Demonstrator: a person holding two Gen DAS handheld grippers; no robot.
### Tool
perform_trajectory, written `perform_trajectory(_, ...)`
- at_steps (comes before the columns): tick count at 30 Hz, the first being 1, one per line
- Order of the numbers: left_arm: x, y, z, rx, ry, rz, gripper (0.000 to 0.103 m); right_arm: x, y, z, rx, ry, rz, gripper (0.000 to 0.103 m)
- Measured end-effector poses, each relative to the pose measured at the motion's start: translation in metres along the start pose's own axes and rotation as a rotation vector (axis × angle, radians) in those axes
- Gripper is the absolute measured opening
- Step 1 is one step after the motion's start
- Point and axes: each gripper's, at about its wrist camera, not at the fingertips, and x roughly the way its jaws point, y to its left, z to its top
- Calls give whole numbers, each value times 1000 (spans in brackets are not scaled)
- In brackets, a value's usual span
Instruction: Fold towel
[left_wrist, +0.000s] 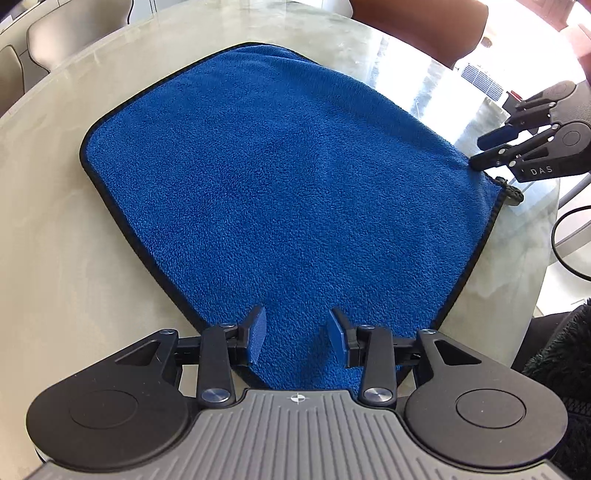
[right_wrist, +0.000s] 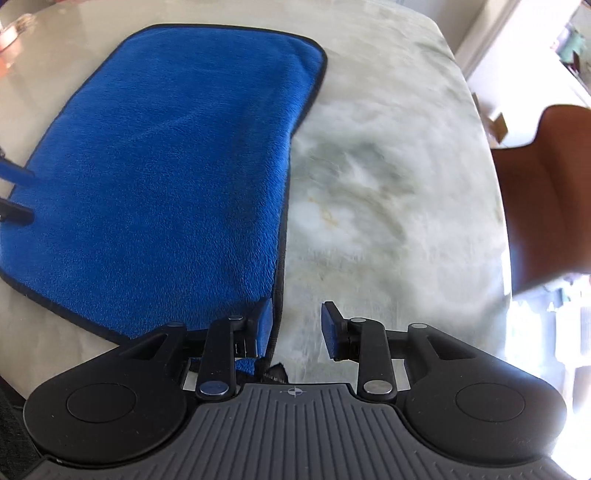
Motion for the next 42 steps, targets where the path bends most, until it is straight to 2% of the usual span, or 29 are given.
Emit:
perform_trajectory(2, 0, 2, -4, 2, 2, -1, 43, -2, 1, 1, 15, 3, -13, 30)
perform_trajectory(3, 0, 3, -5, 5, 2, -1, 44, -5, 1, 2, 28, -26, -4, 30)
perform_trajectory(5, 1, 2, -6, 8, 0, -1, 46, -12, 1, 7, 62, -115, 43, 30)
perform_trajectory(8, 1, 2, -9, 7, 3, 1, 50, -6, -4, 17, 130, -157, 105, 30)
perform_trajectory(13, -1, 0, -13, 5, 8, 11, 52, 8, -2, 20, 108, -109, 134, 30)
perform_trajectory(18, -6, 5, -16, -23, 13, 15, 52, -1, -4, 11, 79, -61, 81, 33)
perform_trajectory(20, -8, 6, -15, -29, 17, 16, 52, -6, -7, 15, 82, -117, 91, 33)
perform_trajectory(23, -7, 11, -6, -38, 10, 17, 52, -6, -13, 34, 137, -209, 182, 34)
perform_trajectory(27, -8, 14, 14, -35, -51, 34, 52, 7, -11, 59, 160, -315, 299, 36)
perform_trajectory(31, 2, 19, 28, -48, -52, 42, 52, 27, -10, 72, 181, -279, 363, 38)
perform_trajectory(35, 9, 22, 26, -64, -11, 52, 52, 28, -14, 67, 162, -228, 267, 39)
perform_trajectory(37, 10, 24, 24, -67, -3, 58, 52, 24, -21, 62, 181, -231, 258, 39)
perform_trajectory(39, 7, 25, 24, -70, -6, 55, 52, 24, -36, 58, 257, -231, 294, 40)
perform_trajectory(41, 6, 26, 26, -72, -13, 50, 52, 20, -36, 60, 257, -268, 311, 41)
perform_trajectory(42, 7, 26, 28, -69, -22, 49, 52, 18, -34, 61, 246, -291, 324, 45)
